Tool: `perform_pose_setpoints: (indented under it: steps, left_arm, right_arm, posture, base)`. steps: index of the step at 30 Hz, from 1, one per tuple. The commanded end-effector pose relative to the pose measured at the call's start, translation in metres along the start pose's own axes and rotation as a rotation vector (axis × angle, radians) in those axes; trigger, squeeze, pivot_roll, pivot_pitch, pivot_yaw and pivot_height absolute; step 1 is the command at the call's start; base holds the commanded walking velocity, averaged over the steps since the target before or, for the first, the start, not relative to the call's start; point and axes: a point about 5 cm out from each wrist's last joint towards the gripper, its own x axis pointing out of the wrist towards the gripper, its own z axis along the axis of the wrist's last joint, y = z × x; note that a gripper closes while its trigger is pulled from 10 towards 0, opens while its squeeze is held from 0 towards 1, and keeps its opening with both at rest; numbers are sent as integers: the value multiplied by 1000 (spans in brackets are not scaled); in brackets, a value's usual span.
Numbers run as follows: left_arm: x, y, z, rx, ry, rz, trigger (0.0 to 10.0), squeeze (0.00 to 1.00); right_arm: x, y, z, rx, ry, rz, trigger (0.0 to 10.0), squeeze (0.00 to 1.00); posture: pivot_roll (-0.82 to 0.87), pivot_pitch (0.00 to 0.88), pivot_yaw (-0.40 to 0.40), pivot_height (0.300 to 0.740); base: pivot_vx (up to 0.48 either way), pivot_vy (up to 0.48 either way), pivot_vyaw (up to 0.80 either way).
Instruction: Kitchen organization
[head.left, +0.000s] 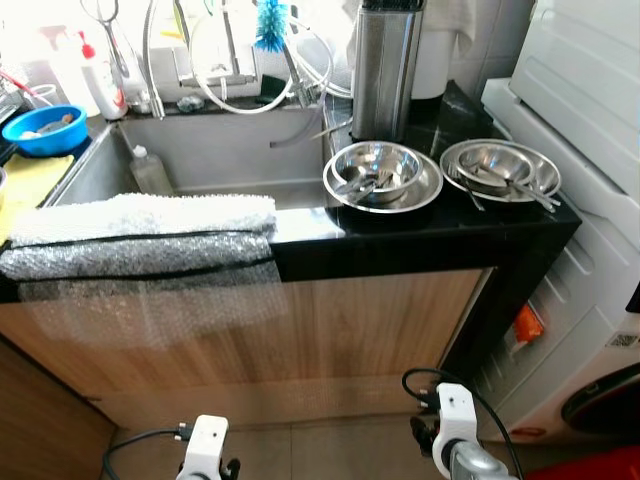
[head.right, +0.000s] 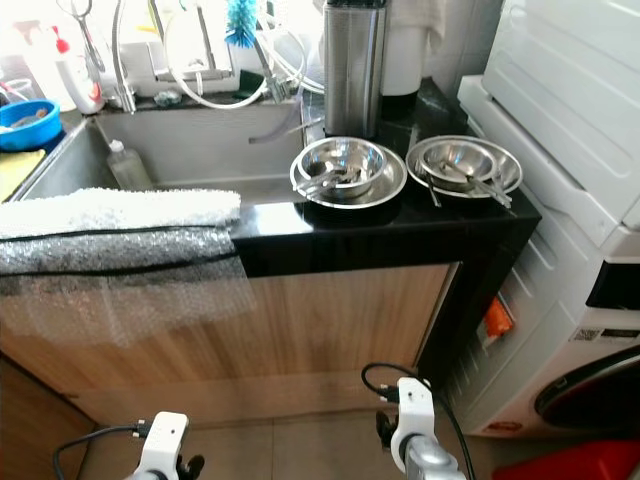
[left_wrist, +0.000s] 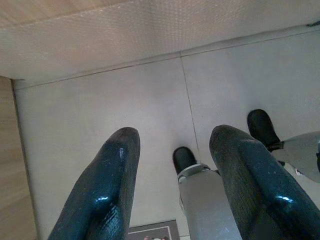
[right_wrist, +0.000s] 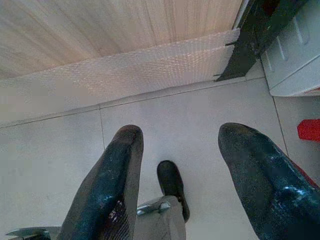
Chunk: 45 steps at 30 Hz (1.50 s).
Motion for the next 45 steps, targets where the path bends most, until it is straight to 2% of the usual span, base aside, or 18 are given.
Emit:
perform_pose_setpoints:
  steps: [1, 9, 12, 27, 38, 45]
  left_arm:
    - [-2, 3, -7, 19, 20, 3, 10000, 0]
    - [-4, 10, -11, 43, 25, 1, 10000, 0]
    - [-6, 16, -13, 16, 28, 11, 10000, 0]
    - [-4, 9, -13, 20, 36, -1, 10000, 0]
    - [-5, 15, -14, 12, 41, 18, 10000, 0]
    - [-5, 18, -9, 23, 40, 20, 10000, 0]
  right_arm:
    - [0, 2, 0, -5, 6, 6, 10000, 0]
    - [0, 2, -2, -5, 9, 6, 10000, 0]
    - [0, 2, -2, -6, 10, 7, 10000, 0]
    - [0, 2, -3, 10, 2, 5, 10000, 0]
    - [0, 2, -2, 18, -9, 5, 10000, 0]
    - [0, 2, -2, 19, -10, 4, 10000, 0]
  posture:
    - [-2, 0, 67, 740]
    - [-3, 0, 69, 740]
    - [-4, 0, 69, 740]
    - [-2, 0, 72, 740]
    - [0, 0, 71, 740]
    - [0, 0, 72, 740]
  base:
    - [0, 0, -638]
    - [0, -133, -638]
    - [0, -427, -638]
    - [0, 0, -623]
    - [0, 0, 0]
    - [0, 400, 0]
